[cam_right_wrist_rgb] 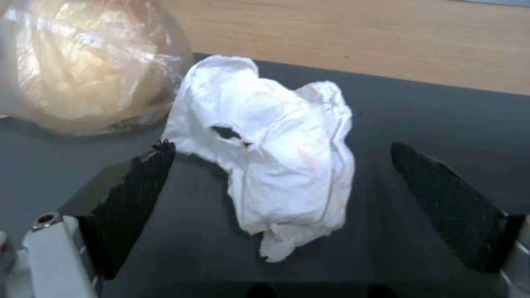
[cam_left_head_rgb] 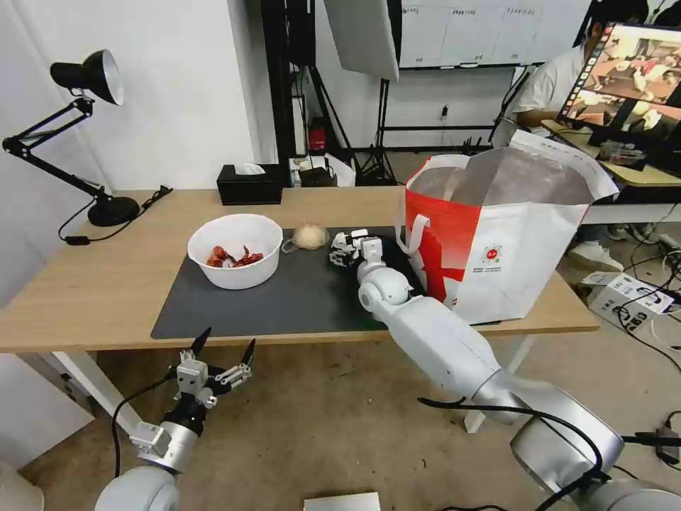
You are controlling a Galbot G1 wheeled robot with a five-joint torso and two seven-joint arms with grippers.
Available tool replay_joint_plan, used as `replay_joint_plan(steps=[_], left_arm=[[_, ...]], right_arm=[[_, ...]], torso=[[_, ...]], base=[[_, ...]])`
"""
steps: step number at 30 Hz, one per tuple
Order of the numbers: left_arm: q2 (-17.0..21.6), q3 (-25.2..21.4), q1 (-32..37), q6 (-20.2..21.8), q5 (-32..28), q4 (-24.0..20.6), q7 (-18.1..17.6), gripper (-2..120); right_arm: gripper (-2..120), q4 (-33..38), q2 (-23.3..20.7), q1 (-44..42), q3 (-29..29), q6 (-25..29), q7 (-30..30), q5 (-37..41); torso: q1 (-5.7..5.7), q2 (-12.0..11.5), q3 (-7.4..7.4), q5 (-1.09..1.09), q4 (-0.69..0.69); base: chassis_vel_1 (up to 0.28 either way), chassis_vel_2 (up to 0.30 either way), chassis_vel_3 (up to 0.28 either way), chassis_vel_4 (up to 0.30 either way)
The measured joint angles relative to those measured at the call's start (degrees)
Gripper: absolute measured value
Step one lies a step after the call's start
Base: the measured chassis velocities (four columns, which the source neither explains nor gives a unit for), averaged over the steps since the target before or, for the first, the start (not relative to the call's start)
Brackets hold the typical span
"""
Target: Pick up the trash from the table and place it into the takeout bag.
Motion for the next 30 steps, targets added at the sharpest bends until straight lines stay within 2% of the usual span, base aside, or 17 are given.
replay_joint_plan(steps=[23,26,29,30], left_arm=[[0.0,0.1,-0.1,-0.3,-0.3,0.2,0.3,100],[0.0,0.1,0.2,-0.5,-0.3,0.1,0.6,100],[0.1,0.0,0.3,-0.8,-0.3,0.3,0.7,100],[0.1,0.0,0.3,-0.8,-0.3,0.3,0.7,100]], right_arm=[[100,-4.3,2.2,2.0,0.7,0.0,-2.7,-0.1],[94,-4.8,2.5,2.0,0.8,0.0,-3.1,-0.1],[82,-5.1,2.9,2.0,1.0,0.0,-3.5,-0.1],[82,-5.1,2.9,2.0,1.0,0.0,-3.5,-0.1]], torso=[[0.00,0.0,0.00,0.00,0.00],[0.00,0.0,0.00,0.00,0.00],[0.00,0.0,0.00,0.00,0.00],[0.00,0.0,0.00,0.00,0.00]], base=[[0.000,0.000,0.000,0.000],[0.000,0.000,0.000,0.000],[0.000,0.000,0.000,0.000],[0.000,0.000,0.000,0.000]])
